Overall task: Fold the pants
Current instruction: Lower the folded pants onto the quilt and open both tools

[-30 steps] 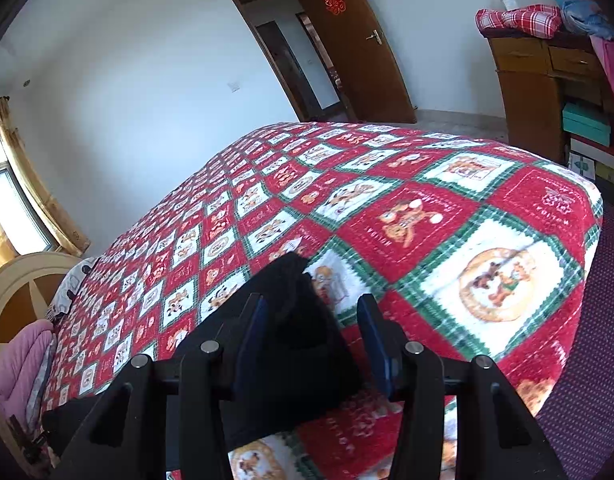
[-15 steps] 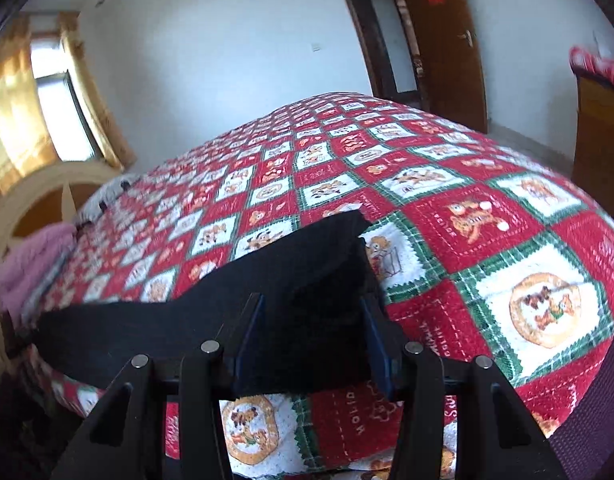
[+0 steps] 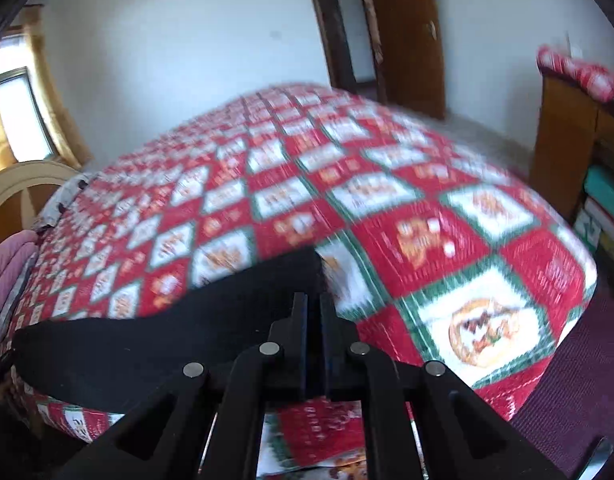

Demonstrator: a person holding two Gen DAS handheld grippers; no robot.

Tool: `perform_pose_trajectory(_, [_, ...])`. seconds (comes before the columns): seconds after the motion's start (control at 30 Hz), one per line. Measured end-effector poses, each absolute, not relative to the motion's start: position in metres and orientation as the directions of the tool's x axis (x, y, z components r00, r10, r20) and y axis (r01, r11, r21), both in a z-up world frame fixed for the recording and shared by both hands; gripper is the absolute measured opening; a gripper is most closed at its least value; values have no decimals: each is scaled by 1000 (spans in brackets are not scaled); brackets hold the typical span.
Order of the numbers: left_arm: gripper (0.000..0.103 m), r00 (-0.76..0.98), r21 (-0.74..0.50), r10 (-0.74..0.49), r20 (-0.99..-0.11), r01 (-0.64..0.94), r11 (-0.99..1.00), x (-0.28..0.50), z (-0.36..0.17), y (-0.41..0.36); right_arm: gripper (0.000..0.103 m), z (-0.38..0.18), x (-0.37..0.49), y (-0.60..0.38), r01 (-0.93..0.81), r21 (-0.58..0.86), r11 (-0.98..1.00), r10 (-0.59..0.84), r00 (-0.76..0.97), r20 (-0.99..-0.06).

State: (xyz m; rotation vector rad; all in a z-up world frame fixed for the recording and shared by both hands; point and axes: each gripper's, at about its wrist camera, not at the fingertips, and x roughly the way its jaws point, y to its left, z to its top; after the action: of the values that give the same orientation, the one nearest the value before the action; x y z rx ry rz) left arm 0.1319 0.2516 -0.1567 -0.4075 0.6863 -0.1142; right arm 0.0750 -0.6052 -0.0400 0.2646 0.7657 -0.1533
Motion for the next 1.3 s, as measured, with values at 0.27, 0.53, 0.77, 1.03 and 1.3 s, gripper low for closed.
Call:
perform_pose_trajectory(0.27, [25,766,-368,-219,-604,-24,930,129,-154,247,61,-55,71,-623,340,146,929,-135,680,-721])
perform_pose_trajectory(0.53, [38,848,-281,-140,-511,-11,960,96,-113,241,61,-12,66,-562,186,82,979,-98,783,-614])
perform_pose_trajectory(0.77, [54,857,-216,-180,-483,82,973,87,-93,197,59,-65,126,-442,-180,31,983,138,621,-772])
perform_pose_trajectory(1.03, [59,776,-201,-324,-542,254,946,103,-114,122,16,-103,167,-424,-141,-138,980,-29,589,-808])
perform_pose_trajectory(1.3, [66,729,-255,-405,-552,315,914,100,-121,77,17,-83,157,-425,-105,-74,992,10,638,-770])
